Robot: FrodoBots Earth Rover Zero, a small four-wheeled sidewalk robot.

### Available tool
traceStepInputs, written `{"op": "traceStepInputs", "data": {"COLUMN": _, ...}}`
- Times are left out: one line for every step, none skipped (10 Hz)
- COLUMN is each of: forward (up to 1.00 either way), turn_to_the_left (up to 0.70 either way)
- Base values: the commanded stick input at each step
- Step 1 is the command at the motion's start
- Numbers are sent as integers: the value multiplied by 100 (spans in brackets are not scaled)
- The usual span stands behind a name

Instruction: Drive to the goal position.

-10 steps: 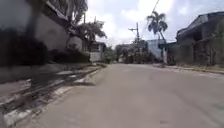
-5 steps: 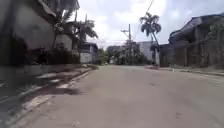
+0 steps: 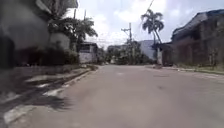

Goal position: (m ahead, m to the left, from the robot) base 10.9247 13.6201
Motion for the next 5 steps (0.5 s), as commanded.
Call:
{"op": "traceStepInputs", "data": {"forward": 98, "turn_to_the_left": 0}}
{"op": "traceStepInputs", "data": {"forward": 98, "turn_to_the_left": 0}}
{"op": "traceStepInputs", "data": {"forward": 98, "turn_to_the_left": 0}}
{"op": "traceStepInputs", "data": {"forward": 98, "turn_to_the_left": 0}}
{"op": "traceStepInputs", "data": {"forward": 98, "turn_to_the_left": 0}}
